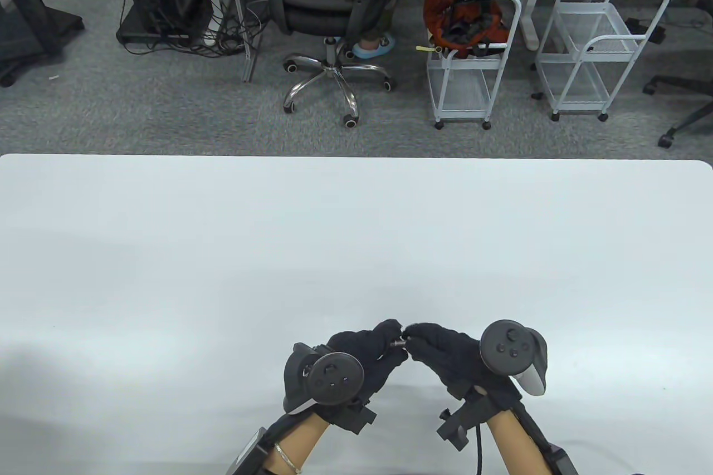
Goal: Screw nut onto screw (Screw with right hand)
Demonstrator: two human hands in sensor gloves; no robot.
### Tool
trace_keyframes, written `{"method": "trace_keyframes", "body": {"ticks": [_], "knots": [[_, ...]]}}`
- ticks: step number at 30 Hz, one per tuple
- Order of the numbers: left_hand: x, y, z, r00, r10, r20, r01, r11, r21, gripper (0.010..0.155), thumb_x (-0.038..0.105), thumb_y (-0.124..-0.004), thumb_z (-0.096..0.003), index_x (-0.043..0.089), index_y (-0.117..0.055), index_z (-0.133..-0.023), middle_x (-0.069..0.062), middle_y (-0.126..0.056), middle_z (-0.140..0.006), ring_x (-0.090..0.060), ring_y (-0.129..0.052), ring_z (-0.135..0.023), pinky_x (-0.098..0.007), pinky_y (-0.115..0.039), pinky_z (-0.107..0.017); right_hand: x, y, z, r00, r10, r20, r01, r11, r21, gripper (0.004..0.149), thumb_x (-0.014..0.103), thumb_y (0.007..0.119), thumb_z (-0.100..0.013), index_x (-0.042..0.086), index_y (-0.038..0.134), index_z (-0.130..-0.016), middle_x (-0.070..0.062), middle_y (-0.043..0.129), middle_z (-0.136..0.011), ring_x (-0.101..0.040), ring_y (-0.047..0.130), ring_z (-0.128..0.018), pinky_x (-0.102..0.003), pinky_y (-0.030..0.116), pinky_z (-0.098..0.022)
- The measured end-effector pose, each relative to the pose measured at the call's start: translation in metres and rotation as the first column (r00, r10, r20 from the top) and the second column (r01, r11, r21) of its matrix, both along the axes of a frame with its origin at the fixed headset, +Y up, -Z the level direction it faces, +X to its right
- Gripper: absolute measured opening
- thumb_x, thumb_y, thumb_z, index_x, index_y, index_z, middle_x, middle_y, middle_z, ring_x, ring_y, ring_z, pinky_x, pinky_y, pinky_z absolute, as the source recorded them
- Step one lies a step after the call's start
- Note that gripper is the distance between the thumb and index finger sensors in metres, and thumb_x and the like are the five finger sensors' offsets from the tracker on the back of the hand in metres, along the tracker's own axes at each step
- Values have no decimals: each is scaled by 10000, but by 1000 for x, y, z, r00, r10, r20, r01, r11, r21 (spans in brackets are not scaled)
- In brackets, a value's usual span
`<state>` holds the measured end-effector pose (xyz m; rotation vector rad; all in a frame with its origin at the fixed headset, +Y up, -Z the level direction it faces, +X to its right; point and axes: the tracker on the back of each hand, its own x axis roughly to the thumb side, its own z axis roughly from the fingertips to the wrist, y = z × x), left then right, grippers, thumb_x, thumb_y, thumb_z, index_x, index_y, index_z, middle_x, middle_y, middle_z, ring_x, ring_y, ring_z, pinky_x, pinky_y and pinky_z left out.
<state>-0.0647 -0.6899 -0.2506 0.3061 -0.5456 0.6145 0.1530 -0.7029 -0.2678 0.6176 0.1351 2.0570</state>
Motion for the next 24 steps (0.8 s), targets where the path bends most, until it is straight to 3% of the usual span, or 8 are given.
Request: {"method": "trace_keyframes", "body": {"ticks": [2, 5, 9, 15, 17, 19, 23, 24], "knots": [[0, 0, 0, 1000, -9, 0, 9, 1000, 2, 483, 428, -819, -457, 110, -868, -818, 3, -1114, -622, -126, -1117, -474, -324, -906, -430, 1, 1, 0, 1000, 7, 7, -7, 1000, -12, 537, 311, 744, -563, -67, 742, -944, -354, 793, -881, -446, 928, -675, -591, 709, -489], [1, 0, 1, 1000, -6, -4, 6, 1000, 5, 485, 430, -817, -459, 107, -870, -817, 4, -1113, -622, -127, -1118, -472, -325, -907, -428, 2, 1, 0, 994, 44, 102, -50, 997, 60, 483, 367, 679, -582, -29, 894, -755, -275, 958, -675, -363, 1021, -464, -536, 774, -394], [-1, 0, -2, 1000, 11, -3, -11, 1000, -14, 486, 430, -817, -458, 108, -868, -819, 6, -1113, -623, -126, -1118, -473, -325, -906, -429, -1, 2, 0, 1000, 22, 10, -22, 1000, 20, 574, 329, 726, -571, -55, 683, -996, -374, 744, -920, -469, 906, -700, -602, 698, -498], [-1, -1, -2, 1000, 30, 8, -30, 999, -27, 485, 430, -816, -460, 109, -868, -819, 4, -1113, -624, -126, -1118, -473, -324, -906, -430, 2, 1, 0, 995, 19, 99, -26, 997, 68, 491, 372, 659, -590, -23, 878, -783, -284, 941, -708, -371, 1015, -497, -543, 770, -405], [-1, 0, -2, 1000, 13, 0, -13, 1000, -12, 485, 430, -815, -461, 109, -867, -820, 5, -1113, -624, -125, -1118, -474, -324, -907, -429, 1, 1, 2, 999, -5, 41, 4, 1000, 25, 569, 341, 730, -569, -61, 721, -972, -370, 783, -890, -458, 934, -665, -596, 714, -480], [-1, 0, -1, 1000, 9, 1, -9, 1000, -9, 484, 426, -818, -459, 105, -868, -817, 1, -1113, -624, -129, -1118, -473, -325, -907, -430, -2, 1, 1, 999, 7, -32, -8, 1000, -22, 558, 285, 725, -576, -64, 651, -1006, -360, 726, -936, -453, 900, -716, -595, 694, -510], [-2, 1, -2, 1000, 15, -2, -15, 1000, -10, 486, 425, -817, -460, 105, -867, -822, 0, -1113, -627, -131, -1119, -476, -327, -907, -432, 1, 2, 1, 996, 21, 90, -28, 997, 68, 480, 362, 683, -581, -26, 878, -785, -280, 948, -698, -363, 1020, -488, -538, 774, -403], [-2, 0, -2, 1000, 18, 0, -18, 1000, -14, 486, 426, -816, -462, 104, -866, -823, -1, -1112, -628, -128, -1119, -478, -325, -908, -432, 1, 2, 1, 997, 15, 80, -20, 998, 57, 486, 363, 676, -585, -27, 868, -802, -288, 935, -719, -374, 1013, -507, -544, 769, -411]]}}
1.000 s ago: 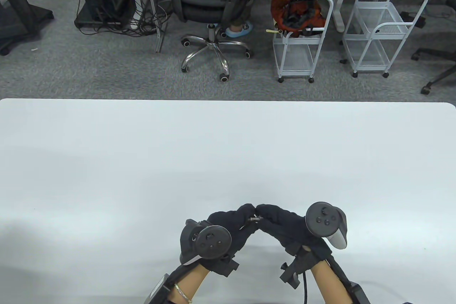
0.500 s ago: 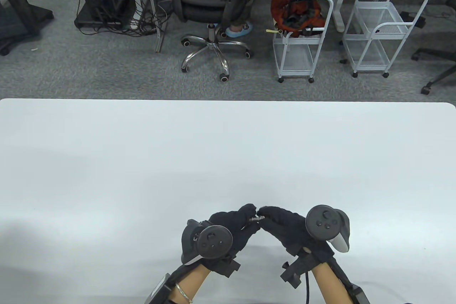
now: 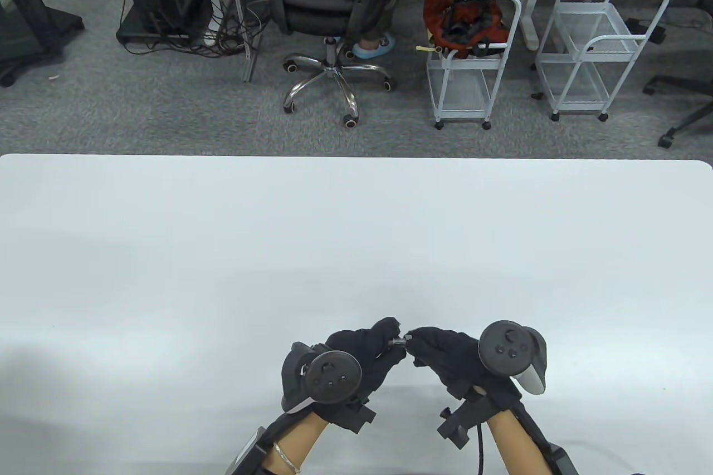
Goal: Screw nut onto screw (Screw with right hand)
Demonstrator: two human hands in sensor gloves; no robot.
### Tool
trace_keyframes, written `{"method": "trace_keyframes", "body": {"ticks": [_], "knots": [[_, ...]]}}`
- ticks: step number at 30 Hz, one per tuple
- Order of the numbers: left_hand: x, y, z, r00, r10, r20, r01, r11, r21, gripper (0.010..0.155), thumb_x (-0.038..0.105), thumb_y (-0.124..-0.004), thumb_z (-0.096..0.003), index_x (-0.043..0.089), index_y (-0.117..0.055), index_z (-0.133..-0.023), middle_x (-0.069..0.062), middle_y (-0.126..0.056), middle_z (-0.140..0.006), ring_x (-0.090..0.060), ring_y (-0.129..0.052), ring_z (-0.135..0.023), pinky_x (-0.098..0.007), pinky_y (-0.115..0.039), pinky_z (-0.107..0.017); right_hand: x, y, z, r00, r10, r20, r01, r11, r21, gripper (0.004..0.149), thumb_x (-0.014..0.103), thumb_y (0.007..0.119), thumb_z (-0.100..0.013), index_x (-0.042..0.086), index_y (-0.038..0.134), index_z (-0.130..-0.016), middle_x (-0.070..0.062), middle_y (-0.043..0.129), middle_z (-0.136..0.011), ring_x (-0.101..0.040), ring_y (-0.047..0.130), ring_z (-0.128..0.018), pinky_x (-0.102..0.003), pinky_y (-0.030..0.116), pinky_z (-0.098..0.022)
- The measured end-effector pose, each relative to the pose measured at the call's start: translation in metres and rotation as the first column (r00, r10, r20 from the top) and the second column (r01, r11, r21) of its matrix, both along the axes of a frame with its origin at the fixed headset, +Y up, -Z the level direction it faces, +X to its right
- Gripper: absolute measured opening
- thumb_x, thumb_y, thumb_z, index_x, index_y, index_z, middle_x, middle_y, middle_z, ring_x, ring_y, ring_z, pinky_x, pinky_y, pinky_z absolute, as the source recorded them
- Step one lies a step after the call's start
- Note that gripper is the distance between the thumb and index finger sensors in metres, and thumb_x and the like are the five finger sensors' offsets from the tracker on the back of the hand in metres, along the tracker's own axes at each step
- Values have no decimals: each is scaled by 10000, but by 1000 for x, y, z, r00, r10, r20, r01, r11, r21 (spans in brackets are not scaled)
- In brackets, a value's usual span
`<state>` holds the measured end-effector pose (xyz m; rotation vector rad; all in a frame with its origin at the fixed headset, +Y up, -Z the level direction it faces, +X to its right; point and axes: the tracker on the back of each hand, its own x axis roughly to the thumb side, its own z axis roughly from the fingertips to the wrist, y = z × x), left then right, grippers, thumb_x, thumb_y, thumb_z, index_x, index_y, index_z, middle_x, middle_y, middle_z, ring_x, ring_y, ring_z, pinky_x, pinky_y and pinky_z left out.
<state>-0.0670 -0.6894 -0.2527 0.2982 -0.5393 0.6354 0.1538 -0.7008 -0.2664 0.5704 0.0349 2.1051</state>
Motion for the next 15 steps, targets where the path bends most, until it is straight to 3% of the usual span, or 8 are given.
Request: {"method": "trace_keyframes", "body": {"ticks": [2, 3, 5, 8, 11, 12, 15], "knots": [[0, 0, 0, 1000, 6, 0, -6, 1000, -8, 485, 425, -816, -462, 103, -867, -821, 1, -1112, -627, -130, -1119, -477, -326, -908, -432, -2, 0, 1, 999, -21, -50, 19, 999, -26, 559, 321, 741, -564, -55, 715, -977, -368, 773, -900, -457, 927, -675, -597, 709, -486], [0, -1, 0, 1000, 8, 1, -8, 1000, -10, 485, 423, -817, -461, 101, -866, -821, -1, -1112, -627, -130, -1119, -475, -326, -908, -431, -3, 0, 0, 996, -15, -88, 11, 999, -45, 553, 287, 739, -567, -57, 679, -996, -366, 733, -934, -468, 894, -718, -606, 689, -507], [0, 0, 1, 1000, -11, -1, 11, 1000, 6, 484, 421, -816, -462, 101, -865, -822, -2, -1113, -627, -129, -1119, -477, -325, -908, -431, -2, 0, 0, 999, -7, -54, 6, 1000, -19, 514, 285, 749, -559, -56, 746, -943, -340, 811, -871, -432, 941, -657, -582, 718, -481], [-1, 1, 1, 1000, -8, -9, 8, 1000, 15, 486, 425, -813, -465, 101, -864, -823, 0, -1113, -626, -128, -1119, -476, -324, -909, -431, -1, 1, 1, 1000, 5, 5, -5, 1000, 19, 476, 358, 674, -585, -20, 869, -798, -285, 937, -716, -370, 1014, -507, -541, 770, -411], [-1, 0, 1, 1000, -9, -11, 9, 1000, 11, 486, 424, -814, -464, 100, -864, -823, 0, -1113, -626, -131, -1119, -476, -326, -908, -430, -4, 1, 1, 998, -24, -63, 22, 999, -36, 565, 310, 735, -566, -47, 680, -1001, -370, 741, -925, -466, 905, -703, -602, 696, -498], [0, 0, 2, 1000, -12, -7, 12, 1000, 15, 484, 423, -815, -463, 103, -866, -821, -1, -1113, -626, -130, -1119, -476, -326, -908, -431, -4, 1, 1, 997, -14, -72, 10, 999, -46, 527, 281, 730, -570, -46, 695, -981, -352, 765, -906, -445, 918, -686, -592, 703, -493], [0, 1, 2, 1000, -27, -14, 28, 999, 31, 486, 425, -815, -463, 101, -866, -821, -1, -1113, -625, -127, -1119, -475, -325, -908, -430, -2, 1, 1, 1000, 7, 14, -7, 1000, 30, 486, 339, 701, -575, -45, 841, -838, -299, 914, -746, -385, 999, -537, -550, 757, -426]]}}
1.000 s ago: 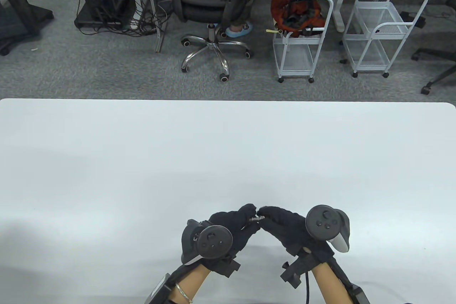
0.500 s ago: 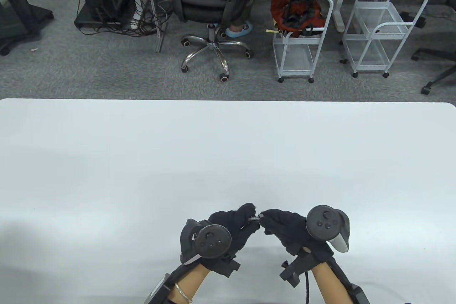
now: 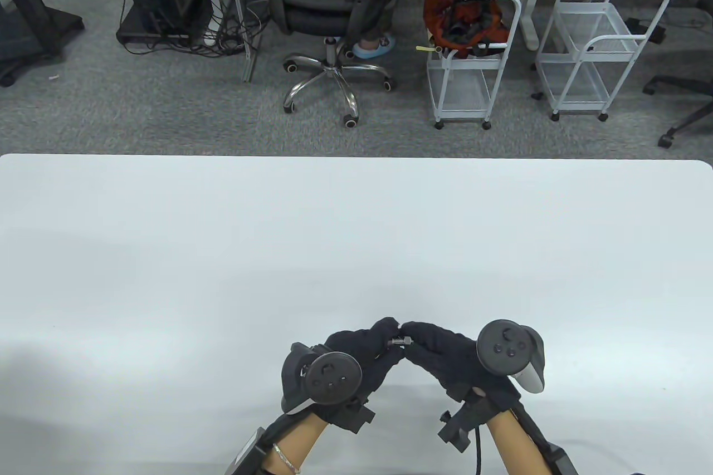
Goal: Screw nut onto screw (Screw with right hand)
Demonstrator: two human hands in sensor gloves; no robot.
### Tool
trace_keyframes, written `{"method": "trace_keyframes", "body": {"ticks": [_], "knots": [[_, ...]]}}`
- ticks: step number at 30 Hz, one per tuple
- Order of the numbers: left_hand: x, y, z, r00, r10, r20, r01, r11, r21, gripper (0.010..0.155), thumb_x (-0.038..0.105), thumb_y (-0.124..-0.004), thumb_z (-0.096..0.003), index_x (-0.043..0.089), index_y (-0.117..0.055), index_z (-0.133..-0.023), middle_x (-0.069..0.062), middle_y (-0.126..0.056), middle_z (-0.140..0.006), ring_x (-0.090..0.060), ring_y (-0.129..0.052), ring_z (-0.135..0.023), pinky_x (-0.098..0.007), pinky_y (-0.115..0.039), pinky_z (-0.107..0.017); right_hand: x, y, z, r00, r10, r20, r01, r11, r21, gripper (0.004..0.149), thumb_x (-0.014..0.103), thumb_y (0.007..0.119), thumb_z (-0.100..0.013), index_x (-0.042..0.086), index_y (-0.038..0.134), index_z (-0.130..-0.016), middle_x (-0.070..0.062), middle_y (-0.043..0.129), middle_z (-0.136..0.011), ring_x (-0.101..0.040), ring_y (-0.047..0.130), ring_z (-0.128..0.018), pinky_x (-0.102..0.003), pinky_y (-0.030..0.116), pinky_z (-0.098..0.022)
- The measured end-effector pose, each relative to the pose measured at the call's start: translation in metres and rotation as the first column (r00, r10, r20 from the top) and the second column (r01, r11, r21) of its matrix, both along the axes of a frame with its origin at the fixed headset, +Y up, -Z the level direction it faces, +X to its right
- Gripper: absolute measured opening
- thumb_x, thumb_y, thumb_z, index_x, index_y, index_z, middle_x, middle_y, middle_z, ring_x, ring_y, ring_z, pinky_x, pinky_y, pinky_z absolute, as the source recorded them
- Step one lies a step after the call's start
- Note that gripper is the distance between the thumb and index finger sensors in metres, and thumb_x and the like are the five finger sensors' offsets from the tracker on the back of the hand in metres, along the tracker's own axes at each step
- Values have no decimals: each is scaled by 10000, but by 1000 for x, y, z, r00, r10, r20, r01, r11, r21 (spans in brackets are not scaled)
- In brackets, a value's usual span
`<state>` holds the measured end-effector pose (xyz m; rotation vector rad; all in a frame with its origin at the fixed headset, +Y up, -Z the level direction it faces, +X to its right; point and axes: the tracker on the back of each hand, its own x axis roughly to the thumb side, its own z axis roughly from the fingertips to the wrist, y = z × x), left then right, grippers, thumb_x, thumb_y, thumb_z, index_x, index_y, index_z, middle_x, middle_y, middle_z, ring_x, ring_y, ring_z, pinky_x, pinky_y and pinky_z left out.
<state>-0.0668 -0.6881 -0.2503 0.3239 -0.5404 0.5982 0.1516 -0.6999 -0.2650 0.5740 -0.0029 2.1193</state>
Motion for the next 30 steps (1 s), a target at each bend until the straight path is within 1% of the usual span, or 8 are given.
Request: {"method": "trace_keyframes", "body": {"ticks": [2, 4, 6, 11, 16, 22, 27, 30], "knots": [[-1, 0, -1, 1000, 17, 7, -17, 1000, -15, 486, 426, -814, -464, 102, -865, -822, 2, -1113, -626, -128, -1119, -476, -324, -908, -432, 0, 0, 1, 1000, -3, 16, 2, 1000, 4, 473, 351, 658, -590, -20, 865, -797, -286, 935, -711, -369, 1012, -496, -540, 768, -405], [-1, 0, -1, 999, 34, 9, -34, 999, -33, 486, 425, -818, -461, 102, -867, -820, 0, -1114, -624, -128, -1119, -474, -326, -908, -430, -2, 0, 2, 999, -16, -30, 15, 1000, -27, 573, 376, 692, -583, -67, 706, -946, -364, 785, -877, -458, 918, -671, -600, 698, -487], [0, -1, 0, 1000, 25, 11, -25, 999, -28, 482, 417, -819, -460, 101, -867, -821, -6, -1113, -625, -133, -1120, -473, -328, -908, -429, -4, -2, 1, 997, 8, -83, -14, 997, -78, 534, 347, 669, -599, -38, 653, -969, -362, 743, -904, -456, 889, -700, -599, 677, -508], [3, 0, 1, 999, 27, 30, -27, 999, -28, 486, 424, -819, -458, 102, -870, -818, 1, -1115, -621, -128, -1121, -471, -325, -909, -429, -3, -2, 1, 996, -42, 73, 39, 999, 32, 443, 346, 631, -593, -8, 871, -704, -257, 972, -616, -331, 1026, -387, -517, 785, -347], [3, 1, 2, 1000, 5, 14, -5, 1000, -9, 483, 420, -824, -458, 100, -869, -816, -3, -1115, -618, -131, -1121, -468, -326, -910, -425, -5, -3, 2, 999, 23, -36, -26, 997, -71, 522, 398, 653, -601, -32, 694, -895, -336, 818, -823, -408, 944, -602, -567, 716, -461], [4, -1, 1, 998, 42, 47, -40, 998, -42, 487, 425, -820, -459, 100, -869, -818, 0, -1115, -619, -127, -1122, -469, -324, -910, -429, -5, -4, 1, 994, -43, 98, 44, 999, 0, 451, 364, 599, -600, 2, 863, -651, -232, 995, -541, -297, 1036, -305, -490, 802, -301], [4, 1, 3, 999, 4, 33, -4, 1000, -7, 483, 423, -827, -456, 99, -871, -812, 4, -1118, -607, -124, -1123, -460, -321, -913, -422, -5, -3, 0, 998, 11, -54, -18, 991, -133, 506, 417, 657, -601, -27, 731, -832, -297, 874, -753, -359, 982, -525, -532, 748, -423], [6, 3, 4, 998, 25, 58, -25, 1000, -6, 491, 436, -827, -452, 103, -874, -810, 13, -1119, -604, -118, -1124, -460, -317, -914, -425, -3, -3, -1, 994, -64, 85, 66, 998, -21, 473, 390, 617, -598, -2, 879, -632, -220, 1007, -517, -281, 1040, -285, -479, 807, -290]]}}
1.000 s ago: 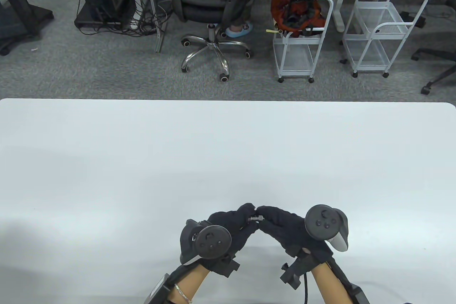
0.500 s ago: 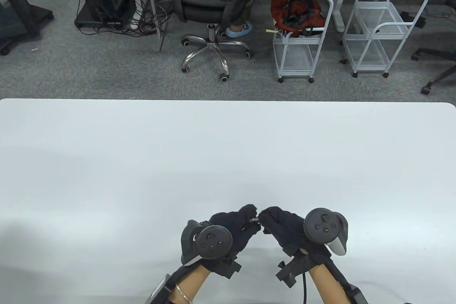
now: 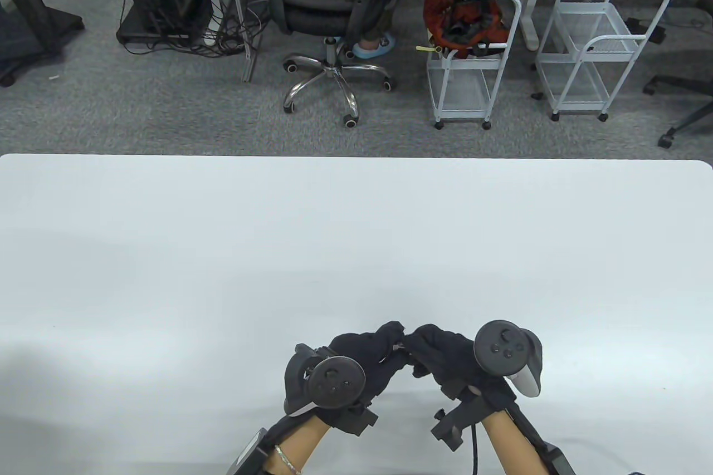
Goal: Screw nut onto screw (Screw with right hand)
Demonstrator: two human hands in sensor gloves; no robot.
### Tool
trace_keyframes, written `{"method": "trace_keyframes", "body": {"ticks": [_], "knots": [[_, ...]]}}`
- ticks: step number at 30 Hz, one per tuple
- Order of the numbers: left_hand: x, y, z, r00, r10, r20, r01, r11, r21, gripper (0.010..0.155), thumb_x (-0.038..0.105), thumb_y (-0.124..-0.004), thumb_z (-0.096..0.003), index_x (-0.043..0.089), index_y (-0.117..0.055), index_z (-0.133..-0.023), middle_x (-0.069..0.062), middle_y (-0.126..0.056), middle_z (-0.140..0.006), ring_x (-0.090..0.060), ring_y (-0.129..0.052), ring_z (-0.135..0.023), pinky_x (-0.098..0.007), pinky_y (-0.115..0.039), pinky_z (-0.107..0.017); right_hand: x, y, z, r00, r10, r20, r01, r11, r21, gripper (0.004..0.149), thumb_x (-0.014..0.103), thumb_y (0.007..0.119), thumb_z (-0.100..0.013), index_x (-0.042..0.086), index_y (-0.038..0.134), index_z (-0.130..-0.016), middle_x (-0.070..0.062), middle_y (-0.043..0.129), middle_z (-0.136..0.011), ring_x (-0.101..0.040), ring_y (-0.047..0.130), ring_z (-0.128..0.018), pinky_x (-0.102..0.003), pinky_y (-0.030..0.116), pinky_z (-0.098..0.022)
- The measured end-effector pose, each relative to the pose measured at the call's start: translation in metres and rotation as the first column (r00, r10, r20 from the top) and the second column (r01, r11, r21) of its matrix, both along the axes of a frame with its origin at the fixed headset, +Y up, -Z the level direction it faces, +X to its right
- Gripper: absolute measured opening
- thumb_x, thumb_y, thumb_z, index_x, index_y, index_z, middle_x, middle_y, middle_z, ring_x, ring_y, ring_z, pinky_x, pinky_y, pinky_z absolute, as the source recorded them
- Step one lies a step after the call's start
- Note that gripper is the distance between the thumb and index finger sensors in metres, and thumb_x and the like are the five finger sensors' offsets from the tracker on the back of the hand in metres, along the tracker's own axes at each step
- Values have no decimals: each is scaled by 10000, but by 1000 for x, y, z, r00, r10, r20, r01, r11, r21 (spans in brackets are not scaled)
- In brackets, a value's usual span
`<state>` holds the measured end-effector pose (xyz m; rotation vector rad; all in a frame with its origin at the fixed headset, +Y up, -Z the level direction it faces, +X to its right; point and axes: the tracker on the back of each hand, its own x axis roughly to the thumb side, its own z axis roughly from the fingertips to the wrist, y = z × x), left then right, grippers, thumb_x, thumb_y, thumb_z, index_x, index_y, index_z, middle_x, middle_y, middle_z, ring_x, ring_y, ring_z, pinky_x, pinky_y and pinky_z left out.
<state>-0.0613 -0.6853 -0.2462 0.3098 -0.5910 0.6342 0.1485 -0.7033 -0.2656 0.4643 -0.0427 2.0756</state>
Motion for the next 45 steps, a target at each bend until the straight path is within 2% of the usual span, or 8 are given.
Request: {"method": "trace_keyframes", "body": {"ticks": [7, 12, 17, 22, 27, 32, 38, 45], "knots": [[-1, 0, 0, 1000, -19, -18, 20, 1000, 3, 486, 429, -834, -451, 102, -875, -807, 12, -1120, -601, -115, -1125, -456, -316, -916, -420, -1, 3, 0, 984, 64, -165, -86, 988, -131, 505, 433, 670, -596, -22, 757, -799, -273, 901, -723, -344, 993, -493, -522, 758, -407], [-2, 0, -1, 999, 39, 29, -39, 999, -27, 501, 448, -826, -450, 109, -871, -816, 20, -1117, -613, -113, -1122, -473, -315, -913, -435, 1, 2, -1, 1000, -29, -13, 28, 999, -31, 476, 388, 612, -600, 8, 898, -575, -202, 1023, -467, -272, 1041, -244, -470, 812, -267], [-3, 1, -1, 1000, 11, -7, -11, 1000, 1, 496, 444, -831, -449, 107, -874, -811, 20, -1118, -607, -111, -1125, -463, -313, -916, -426, 0, 5, -1, 987, 44, -155, -65, 989, -135, 520, 445, 686, -587, -32, 789, -765, -284, 928, -678, -352, 1005, -444, -524, 766, -380], [-2, 0, -2, 999, 43, 33, -42, 998, -38, 509, 450, -831, -445, 103, -873, -815, 17, -1116, -614, -113, -1124, -470, -315, -915, -432, 0, 3, -1, 1000, 5, 4, -5, 1000, 0, 476, 389, 610, -601, 13, 899, -569, -195, 1025, -459, -265, 1041, -236, -465, 813, -261], [-4, 0, -2, 999, 38, 5, -38, 999, -34, 502, 445, -833, -447, 103, -876, -812, 12, -1117, -613, -117, -1125, -464, -315, -916, -425, 0, 6, -1, 986, 51, -160, -71, 990, -122, 540, 474, 686, -584, -25, 796, -757, -275, 932, -678, -345, 1007, -445, -520, 769, -377], [-2, 1, -1, 997, 51, 54, -47, 997, -67, 524, 437, -830, -448, 88, -860, -838, -14, -1104, -658, -140, -1119, -501, -331, -909, -447, 2, 3, -2, 999, -27, 26, 27, 1000, 7, 466, 385, 619, -601, 11, 896, -583, -205, 1021, -473, -269, 1040, -247, -468, 810, -266], [-3, 3, -1, 999, 29, 24, -28, 999, -35, 512, 423, -833, -450, 90, -861, -838, -17, -1104, -661, -140, -1119, -502, -331, -909, -446, 2, 5, -3, 992, 29, -126, -42, 994, -104, 531, 480, 693, -579, -13, 805, -741, -259, 946, -657, -331, 1014, -421, -508, 777, -364], [-2, 2, -2, 998, 33, 47, -30, 998, -63, 507, 408, -837, -448, 92, -862, -843, -18, -1102, -669, -146, -1117, -511, -336, -907, -452, 2, 3, -6, 998, 29, -57, -33, 997, -65, 492, 412, 602, -607, 12, 887, -611, -214, 1012, -522, -294, 1038, -295, -485, 801, -295]]}}
